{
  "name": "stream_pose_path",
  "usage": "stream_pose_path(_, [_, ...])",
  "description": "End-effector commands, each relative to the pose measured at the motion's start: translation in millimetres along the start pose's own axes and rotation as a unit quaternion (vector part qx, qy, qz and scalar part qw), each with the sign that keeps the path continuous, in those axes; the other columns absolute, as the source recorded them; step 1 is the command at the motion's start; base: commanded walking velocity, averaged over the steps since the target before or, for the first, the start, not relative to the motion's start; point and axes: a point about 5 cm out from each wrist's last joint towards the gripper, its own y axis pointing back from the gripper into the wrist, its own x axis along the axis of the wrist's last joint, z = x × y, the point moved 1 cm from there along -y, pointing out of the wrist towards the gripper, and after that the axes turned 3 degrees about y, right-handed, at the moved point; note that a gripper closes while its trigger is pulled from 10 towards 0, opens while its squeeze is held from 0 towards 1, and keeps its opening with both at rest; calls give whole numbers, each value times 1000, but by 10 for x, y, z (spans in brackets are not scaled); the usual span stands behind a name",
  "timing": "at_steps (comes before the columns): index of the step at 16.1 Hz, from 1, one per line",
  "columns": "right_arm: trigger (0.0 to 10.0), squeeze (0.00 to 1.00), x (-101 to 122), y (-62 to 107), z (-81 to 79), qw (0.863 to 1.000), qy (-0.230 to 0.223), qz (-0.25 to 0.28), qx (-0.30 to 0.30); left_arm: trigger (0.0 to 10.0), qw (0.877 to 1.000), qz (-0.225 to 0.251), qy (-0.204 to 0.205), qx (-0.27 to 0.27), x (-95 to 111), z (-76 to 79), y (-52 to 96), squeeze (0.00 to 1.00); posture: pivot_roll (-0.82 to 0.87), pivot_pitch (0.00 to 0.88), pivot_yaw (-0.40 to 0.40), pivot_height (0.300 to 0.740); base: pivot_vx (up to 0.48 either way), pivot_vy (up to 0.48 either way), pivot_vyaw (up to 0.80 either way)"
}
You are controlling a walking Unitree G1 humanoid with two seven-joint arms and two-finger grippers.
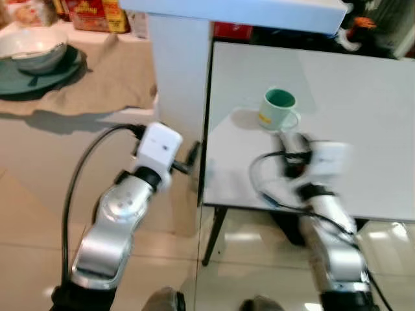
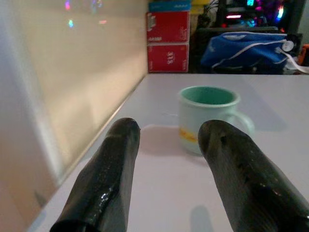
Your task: Setting the table
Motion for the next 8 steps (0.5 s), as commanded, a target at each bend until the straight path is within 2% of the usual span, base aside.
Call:
stream_pose_path(1, [10000, 0, 49, -1, 103, 1000, 14, -2, -22, 10000, 1000, -7, 5, 6, -33, 30, -11, 0, 62, 36, -56, 740, 0, 480, 0])
stream_pose_path(3, [10000, 0, 74, -30, 79, 999, 23, -17, -22, 10000, 1000, -7, 7, 18, -30, 11, -10, 0, 67, 37, -60, 740, 0, 480, 0])
stream_pose_path(6, [10000, 0, 78, -50, -17, 998, 52, -33, 10, 10000, 999, -10, 14, 30, -47, -15, 6, 0, 65, 37, -58, 740, 0, 480, 0])
stream_pose_path(8, [10000, 0, 105, -68, -22, 998, 49, -37, 10, 10000, 999, -4, 13, 32, -32, -18, -5, 0, 65, 37, -58, 740, 0, 480, 0])
